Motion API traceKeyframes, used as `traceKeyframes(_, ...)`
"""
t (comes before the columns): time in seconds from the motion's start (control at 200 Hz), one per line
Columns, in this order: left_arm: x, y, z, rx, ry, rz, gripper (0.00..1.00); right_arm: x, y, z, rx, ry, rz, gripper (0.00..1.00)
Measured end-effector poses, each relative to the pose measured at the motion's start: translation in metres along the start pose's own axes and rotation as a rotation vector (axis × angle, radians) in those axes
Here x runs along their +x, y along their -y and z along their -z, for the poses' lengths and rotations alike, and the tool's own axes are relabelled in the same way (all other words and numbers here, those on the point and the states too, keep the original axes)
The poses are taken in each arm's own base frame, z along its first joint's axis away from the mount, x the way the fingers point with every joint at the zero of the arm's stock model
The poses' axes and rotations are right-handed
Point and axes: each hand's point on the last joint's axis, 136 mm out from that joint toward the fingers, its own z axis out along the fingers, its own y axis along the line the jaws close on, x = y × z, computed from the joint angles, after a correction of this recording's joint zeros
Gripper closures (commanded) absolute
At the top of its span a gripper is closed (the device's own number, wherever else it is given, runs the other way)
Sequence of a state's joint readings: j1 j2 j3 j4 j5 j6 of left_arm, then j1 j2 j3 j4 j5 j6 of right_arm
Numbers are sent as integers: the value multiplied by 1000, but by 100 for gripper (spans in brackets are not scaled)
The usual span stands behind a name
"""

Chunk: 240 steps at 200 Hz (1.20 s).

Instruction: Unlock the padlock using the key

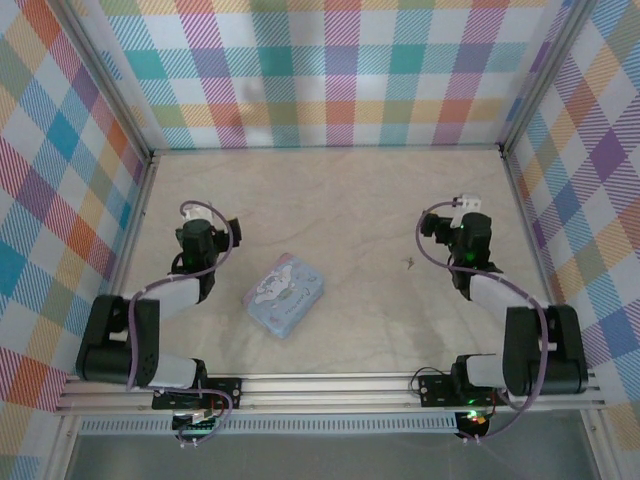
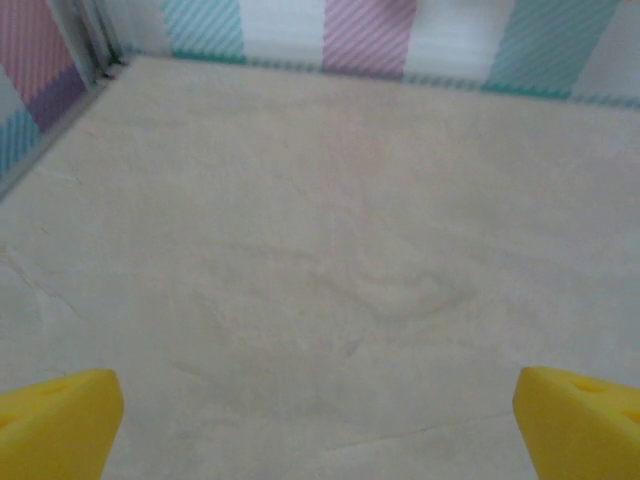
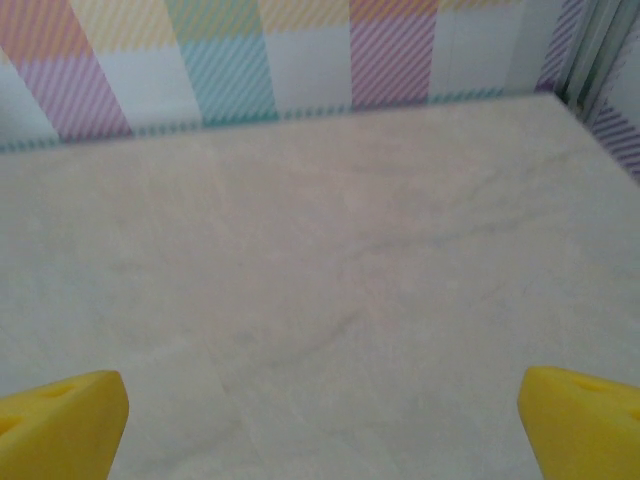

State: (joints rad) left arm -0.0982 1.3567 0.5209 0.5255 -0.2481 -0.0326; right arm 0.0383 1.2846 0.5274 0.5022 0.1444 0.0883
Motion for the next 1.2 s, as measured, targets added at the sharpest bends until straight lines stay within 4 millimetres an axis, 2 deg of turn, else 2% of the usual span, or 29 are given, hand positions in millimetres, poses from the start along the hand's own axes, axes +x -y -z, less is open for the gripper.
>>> traceKeyframes(0.09,-22,-1,15,5,28,59,0,-14,-4,11,-14,-7,-72,0)
traceKeyframes(0.25,-59,-7,37,14,4,307,0,-22,-7,25,-22,-122,-314,0)
traceKeyframes(0.31,-66,-5,41,44,-27,366,0,-20,-16,28,-75,-172,-374,0)
traceKeyframes(0.37,-64,2,44,84,-86,402,3,-12,-28,32,-138,-237,-426,0)
traceKeyframes(0.47,-42,19,52,158,-228,438,4,10,-50,44,-238,-374,-492,1)
traceKeyframes(0.585,-2,37,68,213,-423,464,5,33,-78,61,-338,-522,-531,4)
traceKeyframes(0.76,51,66,101,301,-647,485,9,63,-125,95,-491,-718,-526,8)
traceKeyframes(0.905,85,85,125,346,-788,468,11,91,-161,123,-584,-859,-485,11)
traceKeyframes(1.075,103,104,143,394,-861,428,13,123,-193,147,-645,-1014,-446,16)
traceKeyframes(1.2,106,118,152,429,-882,409,18,140,-208,153,-663,-1089,-436,19)
